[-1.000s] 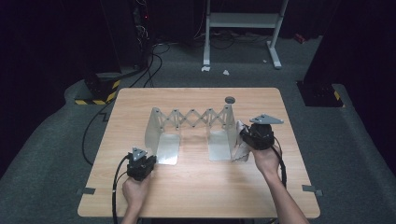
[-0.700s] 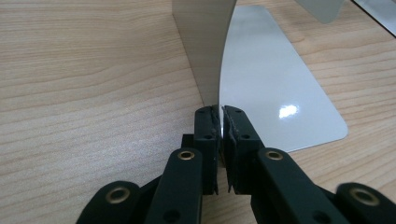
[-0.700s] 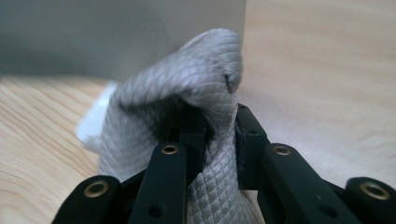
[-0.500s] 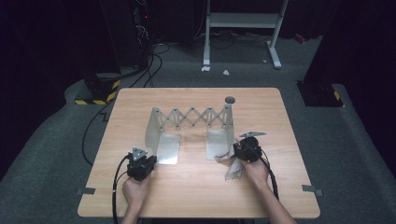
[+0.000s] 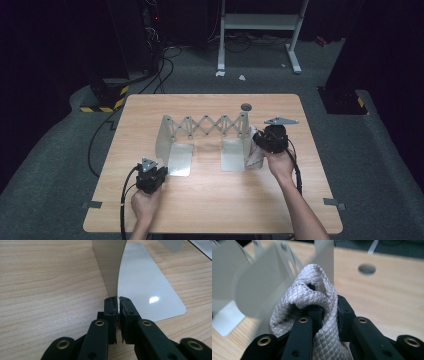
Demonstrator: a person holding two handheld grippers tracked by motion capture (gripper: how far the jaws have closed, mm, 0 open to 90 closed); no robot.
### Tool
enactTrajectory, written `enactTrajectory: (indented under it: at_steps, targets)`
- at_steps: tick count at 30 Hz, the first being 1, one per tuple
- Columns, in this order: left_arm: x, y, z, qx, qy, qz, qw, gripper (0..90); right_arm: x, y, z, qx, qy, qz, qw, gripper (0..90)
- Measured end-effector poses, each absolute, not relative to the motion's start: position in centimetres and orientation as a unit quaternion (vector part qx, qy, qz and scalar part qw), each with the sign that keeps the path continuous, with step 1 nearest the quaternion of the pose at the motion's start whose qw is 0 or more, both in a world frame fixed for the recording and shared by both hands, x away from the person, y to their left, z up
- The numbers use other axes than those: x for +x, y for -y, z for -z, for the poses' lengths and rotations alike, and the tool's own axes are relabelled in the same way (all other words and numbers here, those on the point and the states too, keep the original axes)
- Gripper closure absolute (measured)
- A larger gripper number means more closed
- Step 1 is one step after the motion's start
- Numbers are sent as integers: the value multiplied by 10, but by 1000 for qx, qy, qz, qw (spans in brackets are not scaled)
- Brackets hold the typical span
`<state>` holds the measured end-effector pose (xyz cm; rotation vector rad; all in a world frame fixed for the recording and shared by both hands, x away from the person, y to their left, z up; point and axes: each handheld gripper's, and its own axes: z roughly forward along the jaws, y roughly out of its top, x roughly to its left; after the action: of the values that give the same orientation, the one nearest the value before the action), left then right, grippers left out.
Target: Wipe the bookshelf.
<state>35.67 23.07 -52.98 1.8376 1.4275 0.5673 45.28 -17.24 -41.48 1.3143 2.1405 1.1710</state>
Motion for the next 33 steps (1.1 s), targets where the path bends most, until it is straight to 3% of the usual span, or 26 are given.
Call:
enactTrajectory:
  at_steps: [5, 9, 16, 25, 30, 33]
  targets:
    - [357, -230, 530, 715, -555, -221, 364, 838, 452, 172, 388, 453, -751, -434, 207, 775]
    - [357, -231, 530, 714, -555, -220, 365, 837, 454, 168, 389, 452, -752, -431, 213, 774]
    - [357, -231, 530, 715, -554, -217, 367, 835, 461, 165, 436, 470, -763, -400, 196, 772]
    - [357, -230, 530, 715, -552, -219, 367, 830, 468, 161, 508, 502, -779, -347, 142, 771]
    - [357, -230, 530, 715, -552, -219, 368, 830, 473, 160, 510, 505, -783, -337, 137, 764]
    - [357, -230, 530, 716, -552, -218, 368, 830, 471, 161, 493, 496, -780, -350, 150, 763]
